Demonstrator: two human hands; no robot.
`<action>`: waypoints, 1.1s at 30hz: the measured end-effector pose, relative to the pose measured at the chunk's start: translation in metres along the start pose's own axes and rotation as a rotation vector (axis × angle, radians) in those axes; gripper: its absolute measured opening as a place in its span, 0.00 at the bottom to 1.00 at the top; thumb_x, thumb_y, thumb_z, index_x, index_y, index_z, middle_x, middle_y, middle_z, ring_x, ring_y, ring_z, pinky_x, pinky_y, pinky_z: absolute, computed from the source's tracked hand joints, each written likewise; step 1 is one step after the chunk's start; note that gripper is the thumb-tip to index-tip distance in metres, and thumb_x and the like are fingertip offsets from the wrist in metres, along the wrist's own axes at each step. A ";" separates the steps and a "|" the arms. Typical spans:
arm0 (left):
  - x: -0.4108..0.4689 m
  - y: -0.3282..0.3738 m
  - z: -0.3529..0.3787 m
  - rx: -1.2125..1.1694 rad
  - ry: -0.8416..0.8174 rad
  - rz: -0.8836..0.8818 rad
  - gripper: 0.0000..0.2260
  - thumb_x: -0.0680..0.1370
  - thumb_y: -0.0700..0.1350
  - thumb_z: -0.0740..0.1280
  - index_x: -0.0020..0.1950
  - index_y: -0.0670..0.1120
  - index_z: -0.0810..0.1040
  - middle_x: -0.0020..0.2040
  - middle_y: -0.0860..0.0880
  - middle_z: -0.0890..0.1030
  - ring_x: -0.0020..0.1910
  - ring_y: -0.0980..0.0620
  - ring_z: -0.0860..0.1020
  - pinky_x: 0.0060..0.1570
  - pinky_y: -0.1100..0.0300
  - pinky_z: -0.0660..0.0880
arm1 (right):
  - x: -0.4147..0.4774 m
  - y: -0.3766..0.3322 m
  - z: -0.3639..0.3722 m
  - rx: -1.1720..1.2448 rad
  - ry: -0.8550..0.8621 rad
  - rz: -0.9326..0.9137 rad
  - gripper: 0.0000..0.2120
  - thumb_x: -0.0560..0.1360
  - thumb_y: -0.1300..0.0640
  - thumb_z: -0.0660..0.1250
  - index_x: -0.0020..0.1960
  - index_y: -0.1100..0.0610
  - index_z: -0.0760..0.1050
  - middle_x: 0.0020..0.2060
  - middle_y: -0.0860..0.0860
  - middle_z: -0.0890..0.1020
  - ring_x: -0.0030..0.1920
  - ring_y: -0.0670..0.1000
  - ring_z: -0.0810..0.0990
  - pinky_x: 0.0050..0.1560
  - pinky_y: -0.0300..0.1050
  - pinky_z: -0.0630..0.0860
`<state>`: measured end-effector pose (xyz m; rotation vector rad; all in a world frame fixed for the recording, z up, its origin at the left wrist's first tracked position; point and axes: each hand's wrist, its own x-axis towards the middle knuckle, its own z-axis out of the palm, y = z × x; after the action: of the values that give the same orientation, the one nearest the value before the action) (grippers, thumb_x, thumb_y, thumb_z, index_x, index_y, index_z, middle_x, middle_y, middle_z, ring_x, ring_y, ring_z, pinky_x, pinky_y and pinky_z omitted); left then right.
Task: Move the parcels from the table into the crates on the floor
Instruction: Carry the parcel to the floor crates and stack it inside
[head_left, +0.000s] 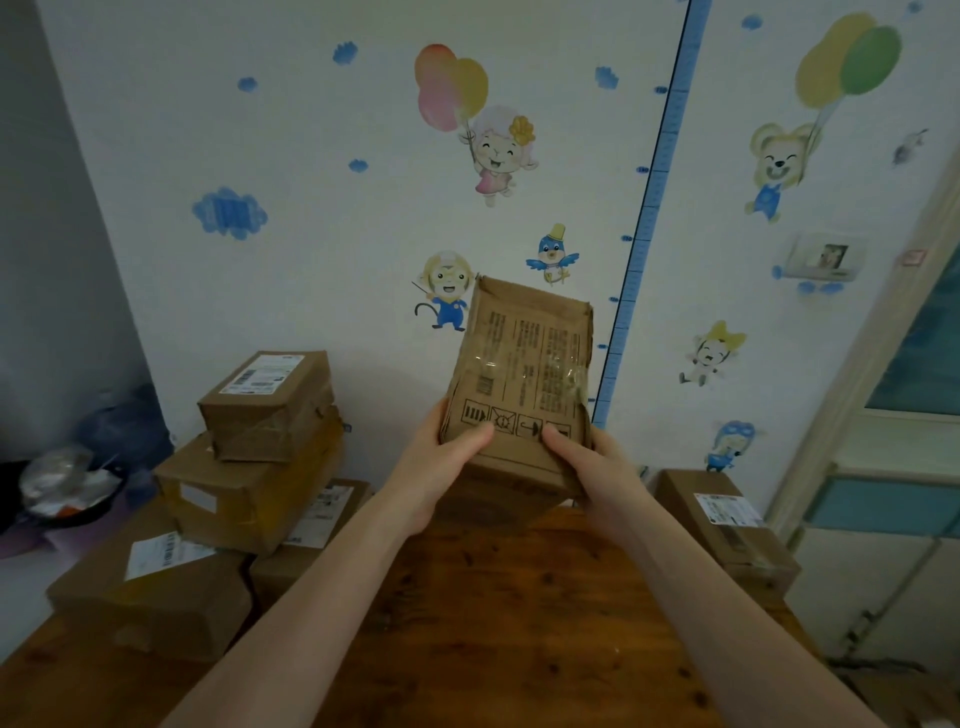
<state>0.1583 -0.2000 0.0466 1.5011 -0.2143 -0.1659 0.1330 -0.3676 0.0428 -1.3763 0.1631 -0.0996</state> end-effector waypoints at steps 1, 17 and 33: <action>0.000 -0.002 0.002 0.014 0.037 0.011 0.22 0.76 0.45 0.69 0.68 0.53 0.69 0.60 0.52 0.77 0.61 0.51 0.74 0.63 0.45 0.71 | 0.000 0.000 0.001 -0.011 0.015 -0.012 0.11 0.75 0.59 0.67 0.57 0.54 0.72 0.49 0.51 0.81 0.47 0.49 0.81 0.39 0.41 0.77; -0.001 -0.004 0.000 0.055 0.068 -0.008 0.15 0.78 0.41 0.66 0.64 0.47 0.74 0.53 0.52 0.80 0.57 0.51 0.76 0.64 0.49 0.71 | 0.005 0.001 0.001 -0.101 0.058 -0.072 0.11 0.73 0.56 0.71 0.53 0.53 0.74 0.49 0.50 0.81 0.50 0.48 0.80 0.42 0.39 0.77; 0.003 -0.015 0.001 0.127 0.154 0.009 0.12 0.76 0.39 0.68 0.58 0.45 0.75 0.49 0.51 0.78 0.45 0.59 0.75 0.38 0.66 0.71 | 0.006 0.011 0.001 -0.289 0.068 -0.187 0.16 0.69 0.61 0.74 0.53 0.53 0.73 0.47 0.45 0.80 0.50 0.45 0.78 0.42 0.35 0.75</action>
<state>0.1614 -0.2029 0.0313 1.6309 -0.1096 -0.0295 0.1392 -0.3657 0.0316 -1.6763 0.1077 -0.2877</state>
